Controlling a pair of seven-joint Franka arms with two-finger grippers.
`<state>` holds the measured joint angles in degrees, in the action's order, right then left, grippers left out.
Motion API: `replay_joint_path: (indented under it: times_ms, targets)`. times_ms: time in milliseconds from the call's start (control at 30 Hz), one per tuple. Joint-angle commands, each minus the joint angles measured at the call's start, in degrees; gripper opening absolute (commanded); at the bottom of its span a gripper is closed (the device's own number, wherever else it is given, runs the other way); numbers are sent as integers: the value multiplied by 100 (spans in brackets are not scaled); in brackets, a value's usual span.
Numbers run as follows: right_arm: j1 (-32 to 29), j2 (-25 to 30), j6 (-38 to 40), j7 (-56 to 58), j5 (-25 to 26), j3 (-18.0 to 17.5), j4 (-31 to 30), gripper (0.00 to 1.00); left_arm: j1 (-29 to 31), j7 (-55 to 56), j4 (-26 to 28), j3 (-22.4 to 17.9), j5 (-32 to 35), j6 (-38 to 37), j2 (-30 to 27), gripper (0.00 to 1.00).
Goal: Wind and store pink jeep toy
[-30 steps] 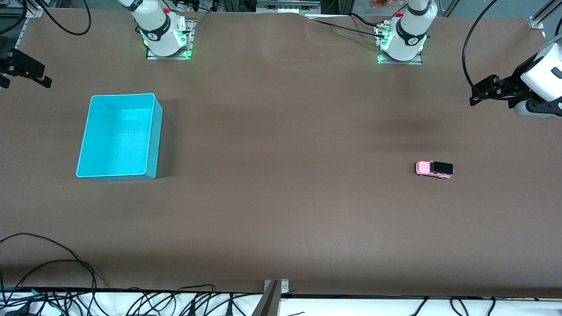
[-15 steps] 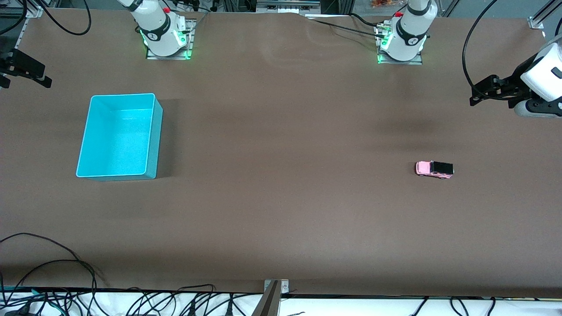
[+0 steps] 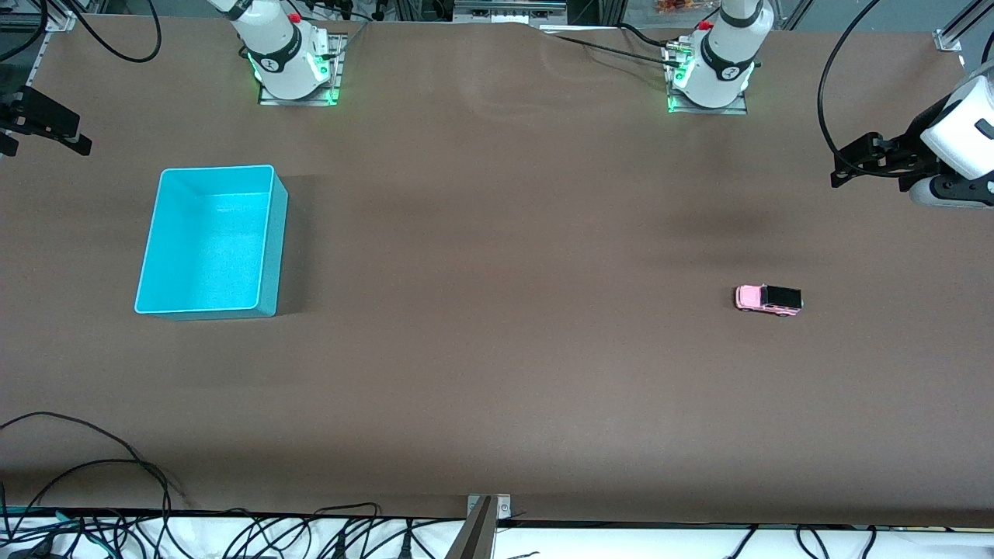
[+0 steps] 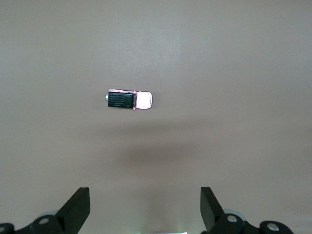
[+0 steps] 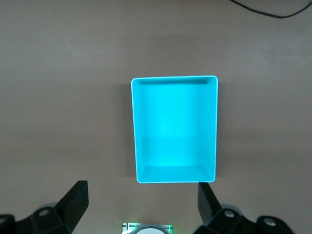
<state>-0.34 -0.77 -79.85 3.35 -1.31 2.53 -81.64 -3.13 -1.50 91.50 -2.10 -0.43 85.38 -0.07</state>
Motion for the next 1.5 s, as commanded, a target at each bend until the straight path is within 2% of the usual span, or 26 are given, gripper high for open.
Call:
replay_joint_path:
  times_ms: [0,834,1101,1234,1268,1468]
  targets:
    - [25,-11,92,17,87,-6,78,100,23,-70,-176,-1,-45,-136,51,100]
    - [25,-11,83,17,87,2,78,100,-65,-113,-167,7,148,-127,104,100]
    - [25,-11,83,17,87,2,78,100,-21,-1598,-185,-10,236,-74,297,100]
    - [25,-11,83,17,87,2,78,100,5,-2107,-439,-19,263,-74,481,100]
    - [25,-11,92,25,87,2,78,100,14,-2831,-501,-28,271,-74,621,100]
    - [25,-11,83,25,87,2,78,100,40,-3453,-492,-54,350,-48,754,100]
